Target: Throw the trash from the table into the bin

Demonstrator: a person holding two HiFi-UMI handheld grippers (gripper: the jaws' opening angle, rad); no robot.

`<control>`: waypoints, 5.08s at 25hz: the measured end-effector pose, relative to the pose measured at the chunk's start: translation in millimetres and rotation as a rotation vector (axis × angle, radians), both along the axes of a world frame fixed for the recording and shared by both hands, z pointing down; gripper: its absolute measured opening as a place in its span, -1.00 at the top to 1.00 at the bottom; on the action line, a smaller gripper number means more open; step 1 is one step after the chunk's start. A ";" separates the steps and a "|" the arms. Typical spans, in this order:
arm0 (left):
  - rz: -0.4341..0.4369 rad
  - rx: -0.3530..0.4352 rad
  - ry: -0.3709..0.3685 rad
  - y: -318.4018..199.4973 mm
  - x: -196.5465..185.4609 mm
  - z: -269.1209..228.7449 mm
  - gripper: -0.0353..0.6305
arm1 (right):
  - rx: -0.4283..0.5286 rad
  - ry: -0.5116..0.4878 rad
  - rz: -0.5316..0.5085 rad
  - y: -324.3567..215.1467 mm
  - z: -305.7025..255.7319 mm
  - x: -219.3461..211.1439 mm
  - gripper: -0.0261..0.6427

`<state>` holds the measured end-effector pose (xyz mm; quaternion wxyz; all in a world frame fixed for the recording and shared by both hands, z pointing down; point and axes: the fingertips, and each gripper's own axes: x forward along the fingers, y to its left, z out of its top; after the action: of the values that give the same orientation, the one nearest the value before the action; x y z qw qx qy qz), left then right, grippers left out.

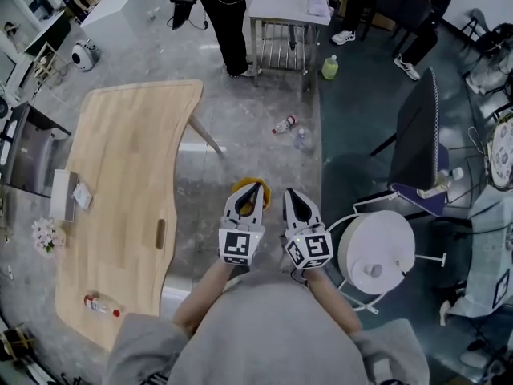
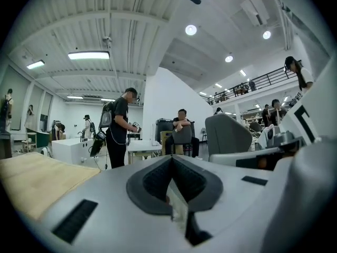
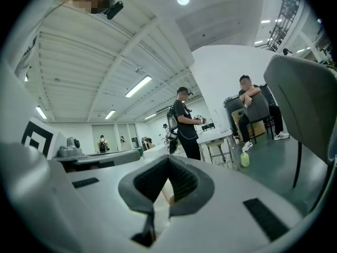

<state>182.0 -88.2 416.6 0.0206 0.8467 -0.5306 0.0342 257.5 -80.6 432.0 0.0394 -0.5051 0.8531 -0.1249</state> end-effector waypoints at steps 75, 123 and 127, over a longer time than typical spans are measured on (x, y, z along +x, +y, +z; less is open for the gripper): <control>-1.228 -0.039 -0.011 273.7 -379.7 4.7 0.88 | 0.047 -0.013 -1.159 171.6 -12.1 -413.2 0.91; -1.254 -0.219 0.057 159.5 -638.8 76.2 0.88 | -0.073 0.056 -1.264 71.4 43.7 -695.6 0.91; -1.259 -0.233 0.025 140.8 -659.4 75.7 0.88 | -0.085 0.031 -1.289 56.9 45.1 -713.4 0.91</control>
<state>-477.4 52.6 492.3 0.1346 0.3656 -0.9188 0.0632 -455.9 -23.7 477.1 -0.0756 0.1055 0.9802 -0.1498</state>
